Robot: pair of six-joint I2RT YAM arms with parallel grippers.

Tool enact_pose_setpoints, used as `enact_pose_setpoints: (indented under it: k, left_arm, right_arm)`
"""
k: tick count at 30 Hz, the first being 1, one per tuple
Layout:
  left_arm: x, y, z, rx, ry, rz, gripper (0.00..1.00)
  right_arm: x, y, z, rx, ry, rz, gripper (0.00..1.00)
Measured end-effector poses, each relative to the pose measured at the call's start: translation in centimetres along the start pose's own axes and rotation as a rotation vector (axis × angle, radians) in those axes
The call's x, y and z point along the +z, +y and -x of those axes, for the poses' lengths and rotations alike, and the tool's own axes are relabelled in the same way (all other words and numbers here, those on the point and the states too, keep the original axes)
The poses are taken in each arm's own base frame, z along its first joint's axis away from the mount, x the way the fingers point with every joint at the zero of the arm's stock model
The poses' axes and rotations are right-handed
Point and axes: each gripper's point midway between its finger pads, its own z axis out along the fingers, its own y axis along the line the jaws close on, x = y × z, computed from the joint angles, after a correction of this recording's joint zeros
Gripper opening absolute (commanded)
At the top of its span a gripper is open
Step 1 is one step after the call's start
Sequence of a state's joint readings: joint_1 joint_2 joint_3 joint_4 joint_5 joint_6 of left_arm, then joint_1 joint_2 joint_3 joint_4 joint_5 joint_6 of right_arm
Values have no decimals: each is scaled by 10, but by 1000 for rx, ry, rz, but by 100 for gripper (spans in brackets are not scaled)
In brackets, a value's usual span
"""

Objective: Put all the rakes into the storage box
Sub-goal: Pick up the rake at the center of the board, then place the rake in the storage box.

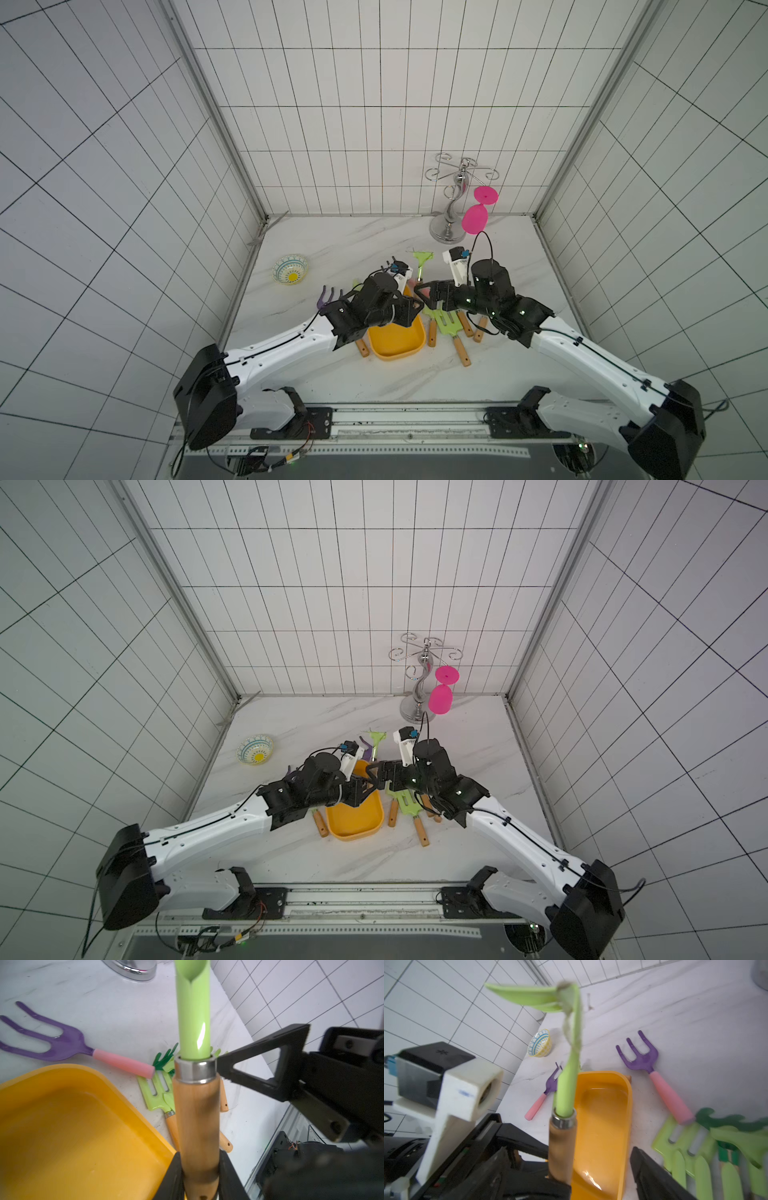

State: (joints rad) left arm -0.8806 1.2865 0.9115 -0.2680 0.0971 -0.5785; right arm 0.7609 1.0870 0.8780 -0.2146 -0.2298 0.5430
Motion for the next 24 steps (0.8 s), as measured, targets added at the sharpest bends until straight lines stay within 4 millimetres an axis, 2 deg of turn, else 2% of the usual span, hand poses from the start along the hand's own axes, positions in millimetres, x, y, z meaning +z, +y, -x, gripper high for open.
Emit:
enact_pose_setpoints:
  k: [6,10,15,18,24]
  left_arm:
    - [0,35,-7,-121,26,197,8]
    - [13,51,-12,-204,72,308,7]
    - [26,74,-42,-306,159,415,5]
    - [26,83,-56,-361,183,451,5]
    - [31,94,-75,-434,227,501,5]
  right_arm:
    - [-27,-67,5,70,9,-253,97]
    - [-43,-109,-9,115,61,-423,95]
    - [-60,-155,-39,193,181,-619,94]
    - [-66,-171,-52,231,235,-690,94]
    - [-75,-185,-61,274,270,-743,93]
